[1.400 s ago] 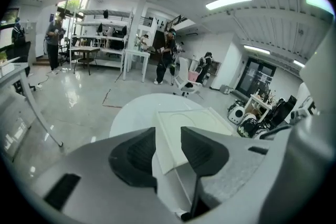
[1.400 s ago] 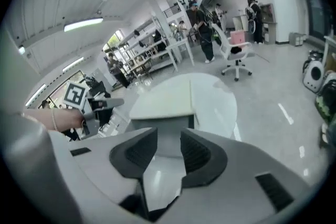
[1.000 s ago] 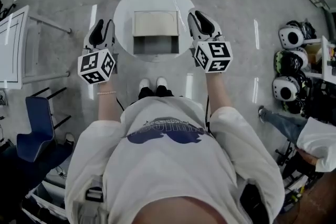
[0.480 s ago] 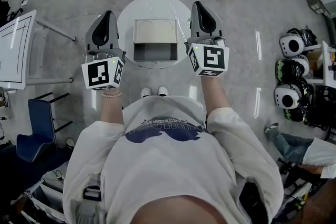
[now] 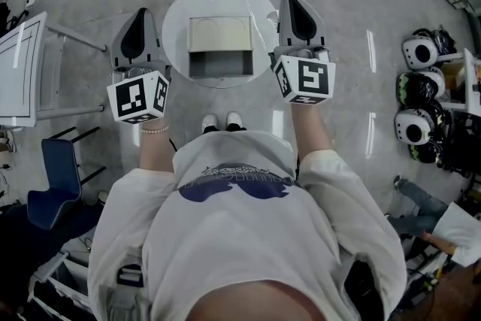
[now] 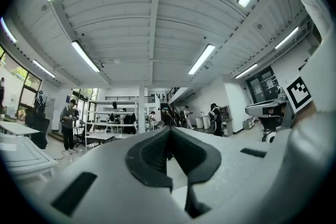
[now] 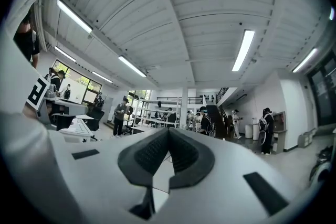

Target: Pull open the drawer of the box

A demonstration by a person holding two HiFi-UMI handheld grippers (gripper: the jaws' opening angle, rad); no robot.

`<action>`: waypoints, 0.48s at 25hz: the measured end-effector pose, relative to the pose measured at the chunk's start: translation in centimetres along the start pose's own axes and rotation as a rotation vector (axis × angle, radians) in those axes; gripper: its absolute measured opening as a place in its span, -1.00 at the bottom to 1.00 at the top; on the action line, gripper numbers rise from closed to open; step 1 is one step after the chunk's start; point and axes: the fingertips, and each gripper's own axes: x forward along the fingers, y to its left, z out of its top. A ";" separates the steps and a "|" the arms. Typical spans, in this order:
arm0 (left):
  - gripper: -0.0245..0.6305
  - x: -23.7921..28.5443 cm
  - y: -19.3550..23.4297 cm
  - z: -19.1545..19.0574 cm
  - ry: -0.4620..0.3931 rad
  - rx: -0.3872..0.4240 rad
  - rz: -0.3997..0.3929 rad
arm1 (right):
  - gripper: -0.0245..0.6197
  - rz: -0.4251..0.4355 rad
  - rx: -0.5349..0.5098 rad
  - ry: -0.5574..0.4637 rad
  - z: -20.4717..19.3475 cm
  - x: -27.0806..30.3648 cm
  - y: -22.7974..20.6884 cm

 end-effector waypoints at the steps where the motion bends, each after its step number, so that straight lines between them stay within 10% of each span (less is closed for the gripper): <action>1: -0.91 0.0 -0.2 0.0 -0.002 0.003 -0.003 | -0.93 -0.001 0.001 -0.001 0.0 0.0 -0.1; 12: -0.91 0.0 -0.9 1.1 -0.037 0.034 -0.025 | -0.94 0.011 -0.046 0.006 0.3 0.1 0.7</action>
